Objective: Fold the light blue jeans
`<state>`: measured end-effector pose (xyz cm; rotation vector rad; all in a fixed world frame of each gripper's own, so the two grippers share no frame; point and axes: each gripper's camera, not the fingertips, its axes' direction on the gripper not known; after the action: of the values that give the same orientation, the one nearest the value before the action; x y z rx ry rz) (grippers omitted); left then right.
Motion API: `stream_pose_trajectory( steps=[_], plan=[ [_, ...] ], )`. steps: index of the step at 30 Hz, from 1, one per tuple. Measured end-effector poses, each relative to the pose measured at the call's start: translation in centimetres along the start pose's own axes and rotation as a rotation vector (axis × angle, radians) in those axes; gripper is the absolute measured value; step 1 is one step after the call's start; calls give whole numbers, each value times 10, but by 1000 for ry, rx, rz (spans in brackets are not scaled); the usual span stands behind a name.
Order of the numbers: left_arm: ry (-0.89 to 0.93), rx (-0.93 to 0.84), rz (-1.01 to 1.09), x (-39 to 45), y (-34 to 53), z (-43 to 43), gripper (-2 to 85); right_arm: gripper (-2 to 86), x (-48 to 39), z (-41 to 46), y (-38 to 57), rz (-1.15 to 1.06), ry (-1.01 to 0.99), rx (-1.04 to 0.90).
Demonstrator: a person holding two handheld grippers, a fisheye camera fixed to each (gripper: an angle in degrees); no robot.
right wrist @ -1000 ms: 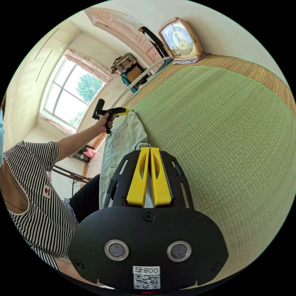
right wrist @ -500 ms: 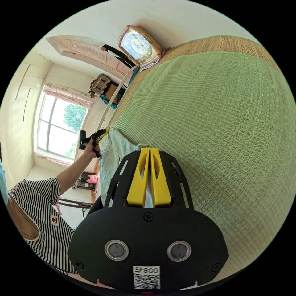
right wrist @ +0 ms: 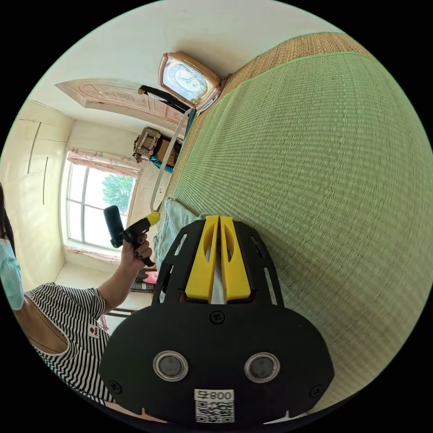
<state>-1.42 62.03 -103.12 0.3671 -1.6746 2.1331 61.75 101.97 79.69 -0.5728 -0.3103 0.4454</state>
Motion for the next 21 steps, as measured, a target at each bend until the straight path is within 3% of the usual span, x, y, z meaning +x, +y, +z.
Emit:
stream_pose_trajectory(
  steps=[5,8,12,21],
  plan=[
    [7,-168,158,51,-25,87,1,0,-20,-34,23,-14,9,134],
    [-116,-222,194,65,-29,115,0,0,-52,-39,54,-102,128,98],
    [-108,-228,201,74,-27,135,0,1,-79,-10,107,-159,378,-32],
    [-101,-158,199,118,-26,156,0,1,-137,1,148,-243,632,-6]
  ],
)
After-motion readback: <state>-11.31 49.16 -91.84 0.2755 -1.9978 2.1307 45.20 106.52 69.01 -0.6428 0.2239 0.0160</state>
